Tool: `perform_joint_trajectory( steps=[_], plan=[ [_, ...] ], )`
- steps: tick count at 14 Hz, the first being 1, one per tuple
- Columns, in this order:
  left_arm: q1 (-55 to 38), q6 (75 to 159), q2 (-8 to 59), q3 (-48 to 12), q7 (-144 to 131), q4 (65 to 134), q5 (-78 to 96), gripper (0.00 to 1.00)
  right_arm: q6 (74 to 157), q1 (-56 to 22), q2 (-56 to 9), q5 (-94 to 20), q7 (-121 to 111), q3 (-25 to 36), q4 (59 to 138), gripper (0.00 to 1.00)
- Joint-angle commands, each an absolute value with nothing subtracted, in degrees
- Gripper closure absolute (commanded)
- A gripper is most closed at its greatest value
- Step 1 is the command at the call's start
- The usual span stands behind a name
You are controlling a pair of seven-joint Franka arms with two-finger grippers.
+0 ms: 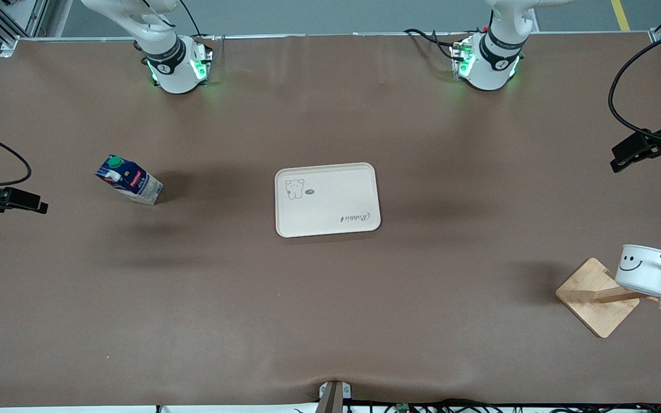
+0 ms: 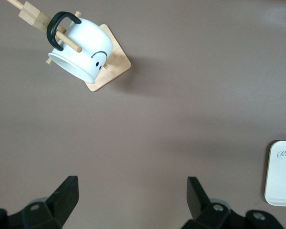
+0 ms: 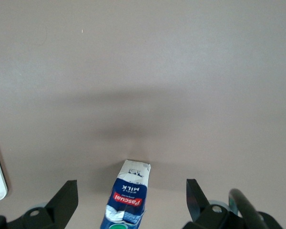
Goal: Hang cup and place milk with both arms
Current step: 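Open the right gripper and draw it back from the carton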
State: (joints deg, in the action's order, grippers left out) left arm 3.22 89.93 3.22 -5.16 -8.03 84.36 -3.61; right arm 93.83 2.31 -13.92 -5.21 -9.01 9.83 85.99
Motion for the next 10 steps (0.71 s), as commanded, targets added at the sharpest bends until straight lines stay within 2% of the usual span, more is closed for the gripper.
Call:
perform_joint_trajectory(
  steps=[1,6,10],
  plan=[
    [3.08,89.82,3.69,-5.36,-8.53,83.93,-4.22,0.0,88.43,5.26,-12.74,-4.22,-7.91,8.97,85.78,0.0],
    [3.51,89.74,3.08,-5.36,-7.56,83.76,-4.31,0.0,85.69,4.49,-11.69,-3.96,-8.7,8.52,83.85,0.0],
    [3.69,89.65,3.34,-5.27,-7.38,83.67,-4.4,0.0,86.13,3.43,-12.65,-3.26,-8.53,8.53,74.54,0.0]
  ],
)
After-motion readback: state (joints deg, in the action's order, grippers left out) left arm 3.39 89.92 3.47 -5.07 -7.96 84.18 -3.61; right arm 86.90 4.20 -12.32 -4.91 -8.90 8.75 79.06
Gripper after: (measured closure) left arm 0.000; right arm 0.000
